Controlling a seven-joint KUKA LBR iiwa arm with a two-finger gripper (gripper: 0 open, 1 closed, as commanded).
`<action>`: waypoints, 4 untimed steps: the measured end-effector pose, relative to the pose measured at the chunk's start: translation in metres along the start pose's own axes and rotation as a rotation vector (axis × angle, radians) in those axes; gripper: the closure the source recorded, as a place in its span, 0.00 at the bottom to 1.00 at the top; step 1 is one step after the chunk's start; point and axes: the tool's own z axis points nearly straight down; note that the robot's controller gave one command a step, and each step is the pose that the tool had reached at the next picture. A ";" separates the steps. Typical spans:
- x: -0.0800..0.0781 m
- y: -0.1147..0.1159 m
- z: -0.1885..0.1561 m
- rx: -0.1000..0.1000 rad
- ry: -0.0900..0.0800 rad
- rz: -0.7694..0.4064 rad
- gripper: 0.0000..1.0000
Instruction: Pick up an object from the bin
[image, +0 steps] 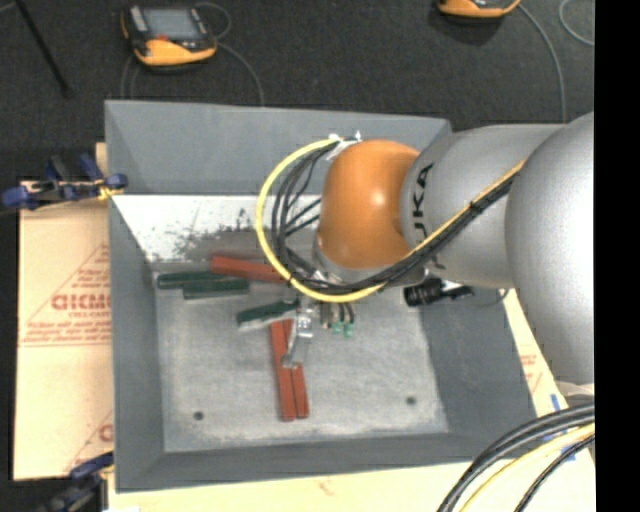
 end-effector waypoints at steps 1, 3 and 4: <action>-0.017 -0.005 0.056 0.000 -0.001 -0.042 0.00; -0.037 -0.010 0.063 0.001 0.001 -0.081 0.00; -0.037 -0.010 0.063 0.001 0.001 -0.081 0.00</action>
Offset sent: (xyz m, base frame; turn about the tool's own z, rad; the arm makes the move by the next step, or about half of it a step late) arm 0.0337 -0.0146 -0.0645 -0.0830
